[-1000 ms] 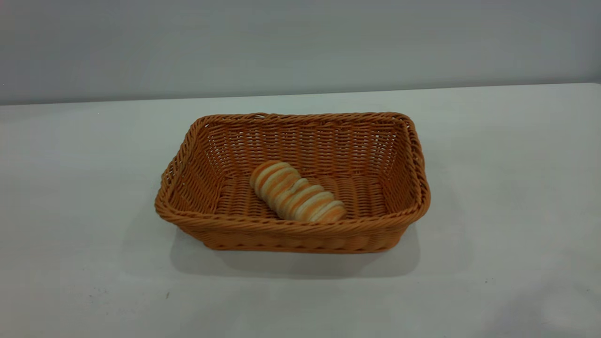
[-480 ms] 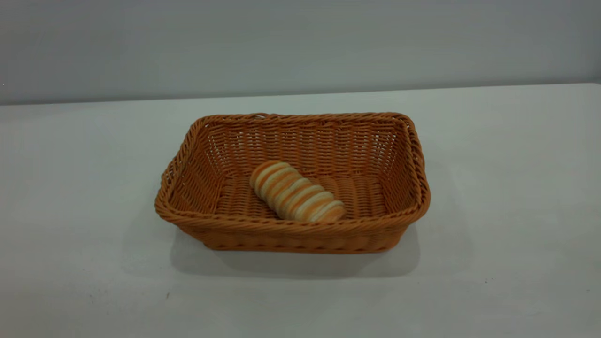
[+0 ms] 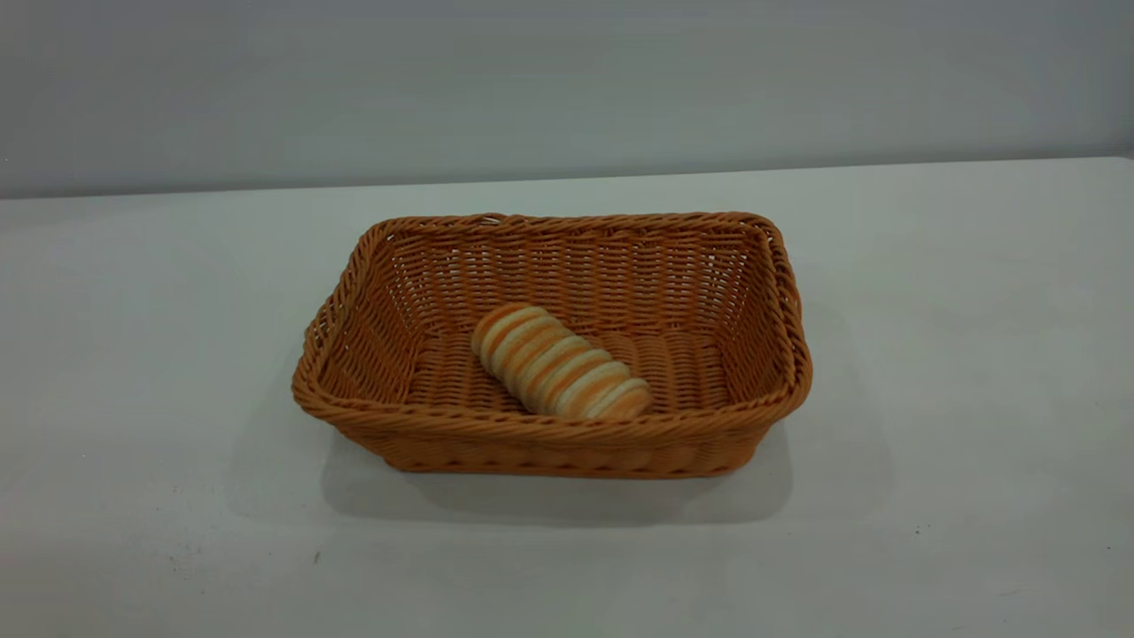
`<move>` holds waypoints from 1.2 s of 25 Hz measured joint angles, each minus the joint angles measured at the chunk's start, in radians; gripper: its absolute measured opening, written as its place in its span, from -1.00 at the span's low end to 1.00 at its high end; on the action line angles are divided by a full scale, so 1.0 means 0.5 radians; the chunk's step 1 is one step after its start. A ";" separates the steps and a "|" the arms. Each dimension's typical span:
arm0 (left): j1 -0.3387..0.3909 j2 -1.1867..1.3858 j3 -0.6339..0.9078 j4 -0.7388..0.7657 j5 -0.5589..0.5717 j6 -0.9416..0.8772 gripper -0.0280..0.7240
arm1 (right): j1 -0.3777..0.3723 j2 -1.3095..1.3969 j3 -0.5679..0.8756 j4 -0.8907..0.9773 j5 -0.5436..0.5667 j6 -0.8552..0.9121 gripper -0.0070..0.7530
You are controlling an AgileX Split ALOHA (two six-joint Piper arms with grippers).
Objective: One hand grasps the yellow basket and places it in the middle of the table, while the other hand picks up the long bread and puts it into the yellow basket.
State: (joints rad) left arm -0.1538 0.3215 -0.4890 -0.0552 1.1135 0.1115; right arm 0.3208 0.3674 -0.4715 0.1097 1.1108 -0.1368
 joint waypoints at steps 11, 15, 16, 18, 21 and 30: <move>0.356 -0.301 0.002 0.000 0.007 0.000 0.63 | -0.598 -0.626 0.000 0.026 0.019 0.000 0.50; 0.380 -0.504 0.002 0.000 0.018 0.000 0.63 | -0.702 -0.768 0.000 0.028 0.038 0.000 0.50; 0.380 -0.557 0.002 0.000 0.022 0.000 0.63 | -0.704 -0.768 0.000 0.030 0.042 0.002 0.50; 0.380 -0.649 0.002 0.000 0.032 0.000 0.63 | -0.704 -0.768 0.000 0.035 0.042 0.002 0.50; 0.380 -0.681 0.002 0.000 0.038 0.000 0.63 | -0.707 -0.768 0.000 0.035 0.042 0.002 0.50; 0.380 -0.687 0.002 0.000 0.038 0.000 0.63 | -0.707 -0.772 0.000 0.037 0.042 0.002 0.50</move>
